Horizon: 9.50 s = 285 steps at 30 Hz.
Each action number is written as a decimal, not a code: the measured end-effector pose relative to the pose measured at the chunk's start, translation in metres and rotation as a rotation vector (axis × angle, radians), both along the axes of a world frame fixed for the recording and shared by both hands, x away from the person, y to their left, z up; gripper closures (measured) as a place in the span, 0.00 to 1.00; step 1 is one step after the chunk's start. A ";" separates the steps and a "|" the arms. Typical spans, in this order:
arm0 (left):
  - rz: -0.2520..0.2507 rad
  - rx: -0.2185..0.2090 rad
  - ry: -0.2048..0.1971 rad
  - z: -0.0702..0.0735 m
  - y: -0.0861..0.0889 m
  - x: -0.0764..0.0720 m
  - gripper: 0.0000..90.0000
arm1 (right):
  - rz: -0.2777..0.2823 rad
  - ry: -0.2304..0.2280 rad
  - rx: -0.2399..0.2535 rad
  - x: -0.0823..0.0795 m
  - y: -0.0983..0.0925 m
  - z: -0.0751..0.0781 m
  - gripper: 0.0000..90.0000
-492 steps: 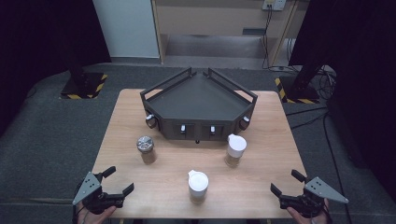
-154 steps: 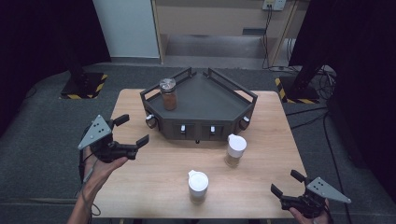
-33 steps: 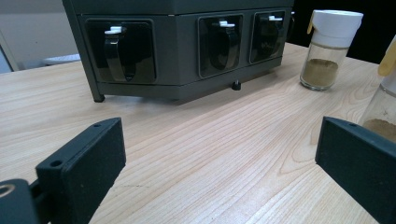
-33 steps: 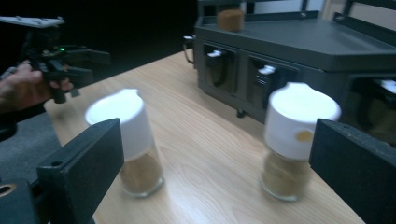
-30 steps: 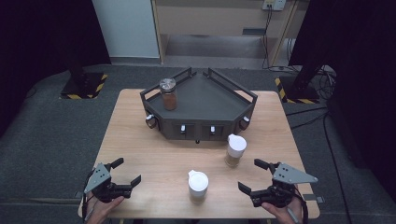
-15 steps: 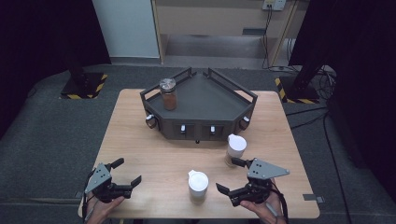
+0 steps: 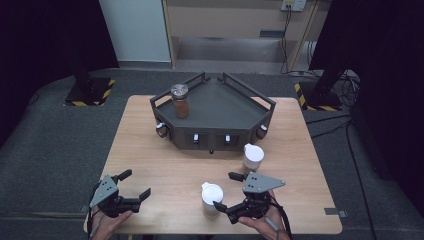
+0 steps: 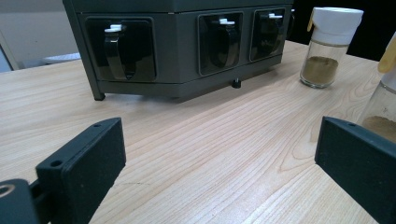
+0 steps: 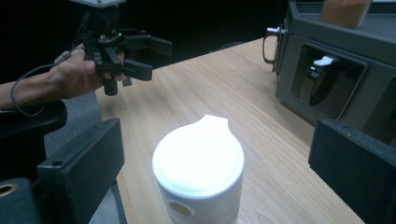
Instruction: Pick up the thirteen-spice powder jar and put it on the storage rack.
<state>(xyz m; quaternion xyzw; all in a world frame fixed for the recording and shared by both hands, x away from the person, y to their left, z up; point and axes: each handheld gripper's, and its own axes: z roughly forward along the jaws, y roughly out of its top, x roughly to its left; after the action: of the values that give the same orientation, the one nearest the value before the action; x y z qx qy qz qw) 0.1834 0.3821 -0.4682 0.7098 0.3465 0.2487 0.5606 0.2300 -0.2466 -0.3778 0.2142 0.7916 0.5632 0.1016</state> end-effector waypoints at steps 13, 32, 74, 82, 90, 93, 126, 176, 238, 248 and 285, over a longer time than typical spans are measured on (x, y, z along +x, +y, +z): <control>-0.005 0.003 0.004 0.000 0.000 0.000 0.01 | 0.026 0.019 -0.046 0.006 0.023 -0.015 0.09; -0.009 0.006 0.006 0.001 -0.001 0.001 0.01 | -0.007 0.015 -0.111 0.001 0.041 -0.033 0.33; -0.014 0.007 0.014 0.001 -0.001 0.002 0.01 | -0.092 0.054 -0.139 0.041 0.045 0.055 0.34; -0.015 0.009 0.015 0.001 -0.001 0.003 0.01 | -0.117 0.059 -0.122 0.057 0.044 0.078 0.34; -0.016 0.010 0.017 0.001 -0.001 0.003 0.01 | -0.153 0.028 -0.117 0.068 0.051 0.105 0.34; -0.016 0.010 0.016 0.001 -0.001 0.003 0.01 | -0.167 0.024 -0.117 0.074 0.056 0.115 0.34; -0.016 0.013 0.019 0.001 -0.001 0.003 0.01 | -0.349 0.029 -0.140 0.168 0.100 0.159 0.34; -0.030 0.016 0.022 0.001 -0.002 0.005 0.01 | -0.439 0.079 -0.171 0.233 0.123 0.109 0.34; -0.039 0.026 0.028 0.002 -0.004 0.006 0.01 | -0.250 -0.171 -0.052 0.048 -0.010 0.110 0.03; -0.037 0.024 0.030 0.001 -0.004 0.006 0.01 | -0.284 -0.127 -0.018 0.017 -0.043 0.076 0.02; -0.048 0.024 0.027 0.001 -0.003 0.007 0.01 | -0.449 -0.019 0.019 -0.045 -0.120 -0.031 0.02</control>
<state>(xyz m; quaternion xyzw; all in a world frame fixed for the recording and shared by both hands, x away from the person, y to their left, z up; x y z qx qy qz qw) 0.1903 0.3788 -0.4670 0.7279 0.3340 0.2295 0.5532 0.1847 -0.3666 -0.4087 0.3806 0.7179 0.5357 0.2297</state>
